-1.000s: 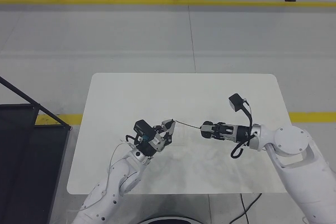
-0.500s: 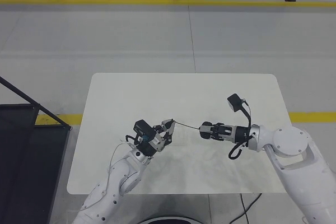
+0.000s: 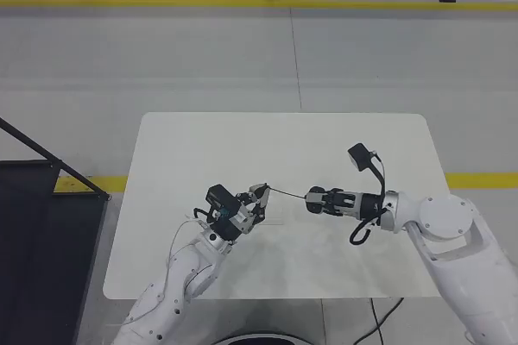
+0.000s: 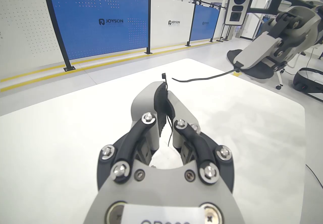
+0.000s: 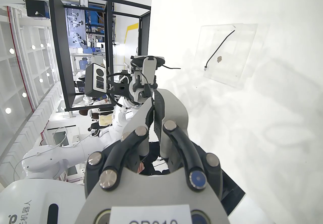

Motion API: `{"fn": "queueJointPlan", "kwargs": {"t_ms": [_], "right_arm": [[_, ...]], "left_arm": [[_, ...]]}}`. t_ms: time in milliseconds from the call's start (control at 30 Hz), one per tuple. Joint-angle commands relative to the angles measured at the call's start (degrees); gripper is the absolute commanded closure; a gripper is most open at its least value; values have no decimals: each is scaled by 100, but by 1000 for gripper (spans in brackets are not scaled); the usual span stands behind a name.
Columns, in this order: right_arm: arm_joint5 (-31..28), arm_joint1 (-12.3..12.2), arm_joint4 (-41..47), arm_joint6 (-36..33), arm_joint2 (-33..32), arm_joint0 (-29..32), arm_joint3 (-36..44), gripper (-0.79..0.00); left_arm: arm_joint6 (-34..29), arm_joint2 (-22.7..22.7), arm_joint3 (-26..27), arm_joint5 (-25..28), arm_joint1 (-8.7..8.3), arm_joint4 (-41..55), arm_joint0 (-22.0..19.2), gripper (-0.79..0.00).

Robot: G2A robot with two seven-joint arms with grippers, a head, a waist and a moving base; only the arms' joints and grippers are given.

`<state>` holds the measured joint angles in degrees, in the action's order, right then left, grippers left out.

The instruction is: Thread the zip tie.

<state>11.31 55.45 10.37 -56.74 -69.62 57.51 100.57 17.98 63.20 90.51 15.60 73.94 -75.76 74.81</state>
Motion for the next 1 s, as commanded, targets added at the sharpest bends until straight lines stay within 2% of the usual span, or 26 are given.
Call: {"fn": "queueJointPlan", "kwargs": {"t_ms": [0, 967], "right_arm": [[28, 3, 11, 37, 5, -11, -5, 0], [378, 20, -104, 123, 147, -181, -35, 0]], "left_arm": [[0, 0, 0, 0, 0, 0, 0, 0], [0, 0, 0, 0, 0, 0, 0, 0]]}}
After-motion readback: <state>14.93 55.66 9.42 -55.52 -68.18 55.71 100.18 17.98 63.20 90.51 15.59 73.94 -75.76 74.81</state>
